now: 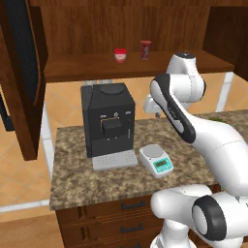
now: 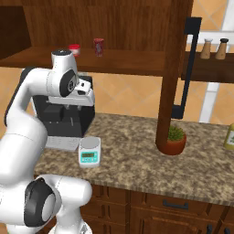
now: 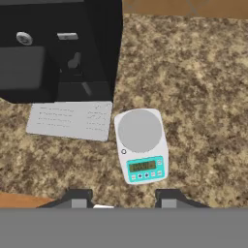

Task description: Pick the jam and place it on the digital scale for weighing, and close the cabinet.

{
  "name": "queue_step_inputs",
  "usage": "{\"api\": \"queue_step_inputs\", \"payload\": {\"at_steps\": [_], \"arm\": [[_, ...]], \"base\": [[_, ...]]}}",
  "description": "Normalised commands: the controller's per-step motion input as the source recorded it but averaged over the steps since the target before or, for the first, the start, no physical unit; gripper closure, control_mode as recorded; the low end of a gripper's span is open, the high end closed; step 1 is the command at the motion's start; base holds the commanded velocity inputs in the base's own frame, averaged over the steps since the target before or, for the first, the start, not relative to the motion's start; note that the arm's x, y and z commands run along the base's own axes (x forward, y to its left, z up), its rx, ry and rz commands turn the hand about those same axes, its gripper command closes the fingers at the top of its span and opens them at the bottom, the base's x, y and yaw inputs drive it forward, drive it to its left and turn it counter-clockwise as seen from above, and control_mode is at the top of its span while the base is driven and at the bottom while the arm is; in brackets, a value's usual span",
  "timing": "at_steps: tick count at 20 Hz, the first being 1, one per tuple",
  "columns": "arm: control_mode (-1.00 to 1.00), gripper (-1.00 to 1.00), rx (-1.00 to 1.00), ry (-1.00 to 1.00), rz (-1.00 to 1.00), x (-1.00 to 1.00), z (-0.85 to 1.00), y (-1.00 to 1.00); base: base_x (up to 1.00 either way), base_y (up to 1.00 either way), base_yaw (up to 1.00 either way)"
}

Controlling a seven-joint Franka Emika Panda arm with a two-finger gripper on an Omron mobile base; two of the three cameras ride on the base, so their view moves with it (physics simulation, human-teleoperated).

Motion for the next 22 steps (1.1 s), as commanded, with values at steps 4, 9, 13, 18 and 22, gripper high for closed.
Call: {"api": "queue_step_inputs", "payload": {"at_steps": [4,9,13,18,22], "arm": [[-1.0,-1.0,0.0,-0.1,0.02,-0.36,0.03,0.05],[-1.0,-1.0,0.0,-0.22,0.03,-0.64,0.12,0.36],[-1.0,-1.0,0.0,-0.26,0.03,-0.48,0.65,0.26],[-1.0,-1.0,0.0,-0.33,0.04,-0.35,0.64,0.29],[-1.0,-1.0,0.0,-0.18,0.03,-0.04,0.57,0.15]], "base": [[0.0,0.0,0.0],[0.0,0.0,0.0],[0.0,0.0,0.0],[0.0,0.0,0.0],[0.0,0.0,0.0]]}}
